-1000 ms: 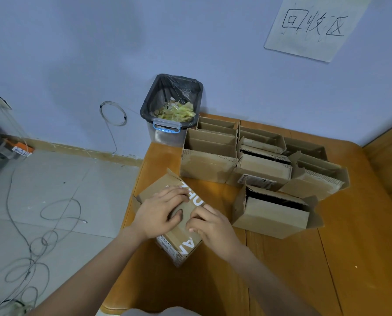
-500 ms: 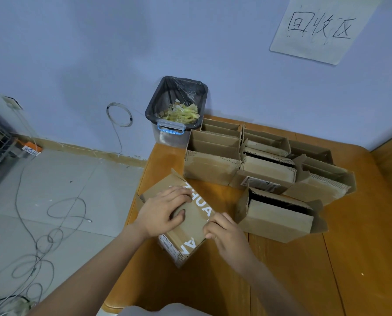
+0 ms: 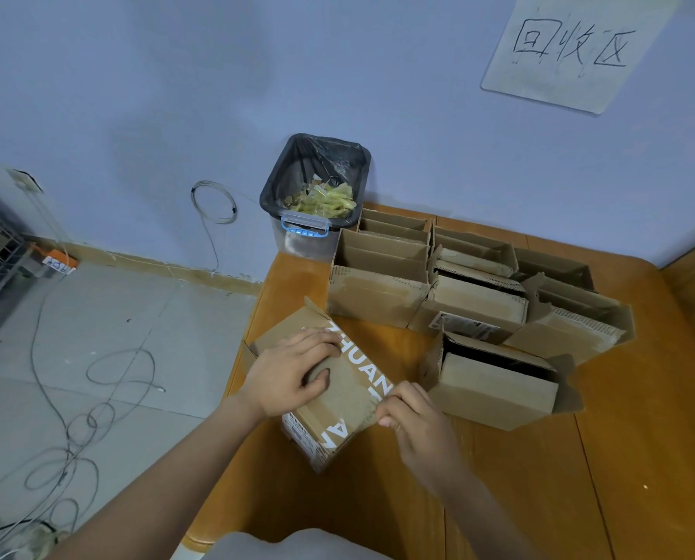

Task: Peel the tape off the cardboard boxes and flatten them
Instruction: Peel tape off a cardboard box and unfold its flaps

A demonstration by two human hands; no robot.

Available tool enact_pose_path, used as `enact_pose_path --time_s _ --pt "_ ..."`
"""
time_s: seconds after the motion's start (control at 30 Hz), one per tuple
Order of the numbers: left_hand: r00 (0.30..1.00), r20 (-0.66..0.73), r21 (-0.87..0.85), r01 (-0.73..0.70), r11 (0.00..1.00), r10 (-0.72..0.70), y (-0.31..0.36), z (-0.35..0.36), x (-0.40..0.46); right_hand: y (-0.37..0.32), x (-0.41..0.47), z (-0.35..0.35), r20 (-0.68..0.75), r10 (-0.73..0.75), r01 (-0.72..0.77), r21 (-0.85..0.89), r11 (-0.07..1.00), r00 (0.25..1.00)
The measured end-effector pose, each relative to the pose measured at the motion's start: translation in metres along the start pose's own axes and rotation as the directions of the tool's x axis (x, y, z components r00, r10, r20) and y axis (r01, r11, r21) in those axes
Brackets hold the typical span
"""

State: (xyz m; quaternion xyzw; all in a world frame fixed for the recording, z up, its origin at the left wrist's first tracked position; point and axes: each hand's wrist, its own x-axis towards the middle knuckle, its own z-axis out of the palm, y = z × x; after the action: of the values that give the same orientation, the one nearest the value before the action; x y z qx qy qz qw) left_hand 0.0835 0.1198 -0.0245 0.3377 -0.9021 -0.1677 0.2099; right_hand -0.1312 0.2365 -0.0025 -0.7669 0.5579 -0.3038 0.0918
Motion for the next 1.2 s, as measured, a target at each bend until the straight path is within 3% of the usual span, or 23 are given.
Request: enact_pose_path --time_s 0.37,0.73,0.8,0.93,1.2 --pt "1.000 0.006 -0.022 0.023 0.999 -0.023 -0.001 -0.001 0.001 -0.008 -0.009 -0.005 -0.094 -0.027 0.021 -0.066 0.998 0.995" --pt "0.999 0.023 -0.037 0.035 0.999 -0.034 -0.003 -0.004 0.000 -0.004 -0.005 0.000 0.036 0.059 -0.061 0.047 0.997 0.998" --pt "0.999 0.014 -0.034 0.032 0.999 -0.031 -0.003 -0.003 0.000 0.001 0.000 0.002 0.158 0.008 -0.002 -0.041 0.999 0.987" --pt "0.999 0.013 -0.041 0.037 0.998 -0.037 -0.003 -0.003 0.001 0.008 0.007 0.008 0.325 -0.224 0.286 -0.157 0.945 0.919" --pt "0.999 0.028 -0.051 0.028 0.998 -0.027 -0.006 -0.006 -0.001 0.009 0.008 0.001 0.171 -0.352 0.380 -0.170 0.909 0.920"
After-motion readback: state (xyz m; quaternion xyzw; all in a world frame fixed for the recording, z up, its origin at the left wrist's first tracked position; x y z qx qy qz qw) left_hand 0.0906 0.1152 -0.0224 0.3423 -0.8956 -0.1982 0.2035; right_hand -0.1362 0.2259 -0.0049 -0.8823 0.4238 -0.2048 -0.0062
